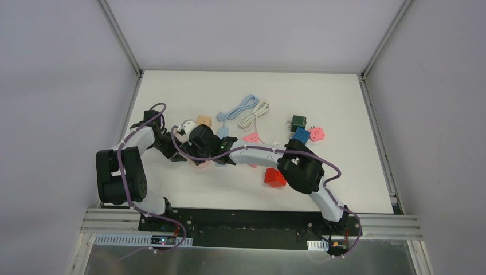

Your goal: Pull the plug off the socket

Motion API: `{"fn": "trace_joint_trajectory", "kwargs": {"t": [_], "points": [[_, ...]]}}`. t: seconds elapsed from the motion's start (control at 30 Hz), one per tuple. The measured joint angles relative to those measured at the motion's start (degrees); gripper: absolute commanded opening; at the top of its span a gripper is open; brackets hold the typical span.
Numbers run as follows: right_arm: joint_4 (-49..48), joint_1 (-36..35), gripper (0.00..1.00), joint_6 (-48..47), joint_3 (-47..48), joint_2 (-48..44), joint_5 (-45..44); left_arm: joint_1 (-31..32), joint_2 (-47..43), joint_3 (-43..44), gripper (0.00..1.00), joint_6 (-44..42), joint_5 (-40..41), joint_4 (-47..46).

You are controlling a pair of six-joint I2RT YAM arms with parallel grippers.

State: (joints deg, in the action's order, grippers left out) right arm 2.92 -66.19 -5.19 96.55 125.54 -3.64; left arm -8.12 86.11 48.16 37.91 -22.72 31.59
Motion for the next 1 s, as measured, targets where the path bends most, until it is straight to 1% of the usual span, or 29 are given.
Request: {"fn": "trace_joint_trajectory", "kwargs": {"t": [0.2, 0.23, 0.27, 0.3, 0.47, 0.63, 0.83, 1.0], "points": [[1.0, 0.3, 0.42, 0.0, 1.2, 1.0, 0.2, -0.2, 0.7, -0.2, 0.25, 0.0, -0.6, 0.3], [1.0, 0.3, 0.44, 0.0, 1.3, 1.0, 0.2, -0.2, 0.7, -0.2, 0.24, -0.1, -0.6, 0.4], [0.9, 0.4, 0.04, 0.0, 1.3, 1.0, 0.4, -0.2, 0.7, -0.2, 0.24, -0.2, -0.6, 0.4], [0.8, 0.5, 0.0, 0.3, 1.3, 1.0, 1.0, -0.2, 0.7, -0.2, 0.24, -0.2, -0.6, 0.4], [-1.2, 3.3, 0.0, 2.9, 0.1, 0.5, 6.9, -0.4, 0.8, -0.3, 0.24, -0.4, 0.1, 0.6], [-2.9, 6.0, 0.0, 4.3, -0.8, 0.2, 10.7, -0.3, 0.9, -0.8, 0.24, -0.4, 0.0, -0.8], [-2.6, 4.7, 0.0, 4.2, -0.9, 0.2, 9.5, -0.4, 1.3, -0.8, 0.24, -0.4, -0.1, -0.5], [-4.8, 3.0, 0.0, 4.0, -4.1, -1.4, 7.1, -0.6, 1.3, -0.8, 0.24, -0.5, 0.1, 1.1]]}}
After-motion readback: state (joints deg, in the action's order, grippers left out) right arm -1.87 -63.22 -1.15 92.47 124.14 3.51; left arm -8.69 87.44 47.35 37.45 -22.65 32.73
